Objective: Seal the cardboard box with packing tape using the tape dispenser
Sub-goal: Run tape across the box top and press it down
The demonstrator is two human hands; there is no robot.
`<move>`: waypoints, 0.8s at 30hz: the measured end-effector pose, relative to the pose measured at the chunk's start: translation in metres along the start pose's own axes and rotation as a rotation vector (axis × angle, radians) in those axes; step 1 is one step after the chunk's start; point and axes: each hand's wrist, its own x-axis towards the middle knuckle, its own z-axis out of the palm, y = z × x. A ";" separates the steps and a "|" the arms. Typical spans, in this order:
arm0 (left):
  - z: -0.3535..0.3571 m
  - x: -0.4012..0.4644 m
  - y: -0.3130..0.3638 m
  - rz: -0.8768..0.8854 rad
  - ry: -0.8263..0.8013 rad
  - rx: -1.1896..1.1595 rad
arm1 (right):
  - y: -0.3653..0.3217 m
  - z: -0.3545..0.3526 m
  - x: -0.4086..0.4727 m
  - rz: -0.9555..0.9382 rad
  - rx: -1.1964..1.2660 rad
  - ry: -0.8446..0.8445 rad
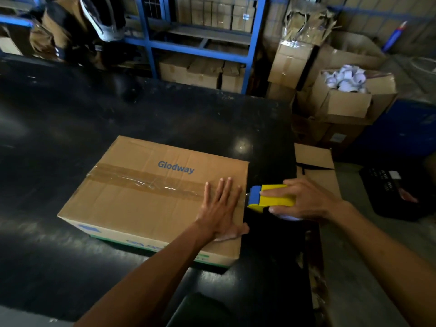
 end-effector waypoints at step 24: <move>-0.008 0.017 0.015 -0.368 0.021 -0.240 | -0.036 0.026 0.012 0.064 -0.312 0.167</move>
